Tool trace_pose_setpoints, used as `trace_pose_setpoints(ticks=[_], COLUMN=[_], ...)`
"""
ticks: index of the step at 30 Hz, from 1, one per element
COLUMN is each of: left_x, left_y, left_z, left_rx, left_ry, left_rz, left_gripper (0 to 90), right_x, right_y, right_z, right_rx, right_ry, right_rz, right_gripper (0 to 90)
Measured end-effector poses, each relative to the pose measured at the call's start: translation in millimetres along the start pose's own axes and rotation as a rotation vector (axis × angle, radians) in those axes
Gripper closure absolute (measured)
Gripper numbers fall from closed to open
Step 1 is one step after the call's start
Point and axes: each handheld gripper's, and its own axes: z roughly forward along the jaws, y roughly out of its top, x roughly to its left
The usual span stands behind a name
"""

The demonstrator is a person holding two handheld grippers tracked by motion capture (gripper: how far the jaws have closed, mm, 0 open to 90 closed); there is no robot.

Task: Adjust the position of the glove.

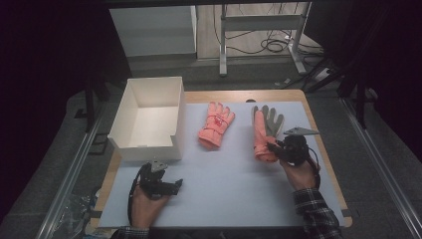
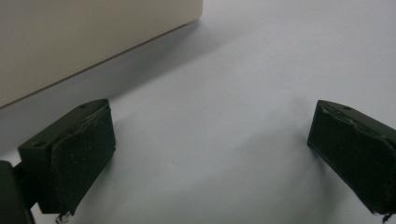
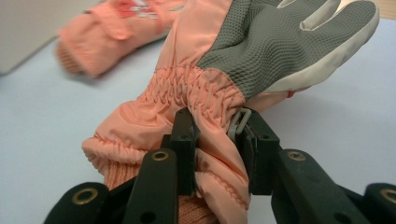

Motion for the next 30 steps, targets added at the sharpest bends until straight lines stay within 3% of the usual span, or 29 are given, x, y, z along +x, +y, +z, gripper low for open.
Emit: trace_pose_setpoints(ticks=[7,13,21,24,30], left_x=[0.0,0.0,0.0,0.0,0.0], left_y=[0.0,0.0,0.0,0.0,0.0], left_z=[0.0,-0.1,0.0,0.0,0.0], left_rx=[0.001,0.001,0.000,0.000,-0.001], left_ry=[0.000,0.001,0.000,0.000,0.000], left_rz=[0.001,0.000,0.000,0.000,0.000], left_gripper=[0.9,0.9,0.9,0.9,0.9], right_x=[35.2,53.8,51.3,49.6,58.8], right_y=[-4.6,-13.0,-30.3,-33.6,-33.5], right_z=[6.6,20.0,26.9,26.6,28.2], right_rx=[0.022,0.053,0.089,0.084,0.074], right_ry=[0.084,0.117,0.093,0.107,0.139], right_rz=[-0.045,-0.066,-0.063,-0.042,-0.057], right_gripper=[68.9,68.8,66.7,66.6,66.6])
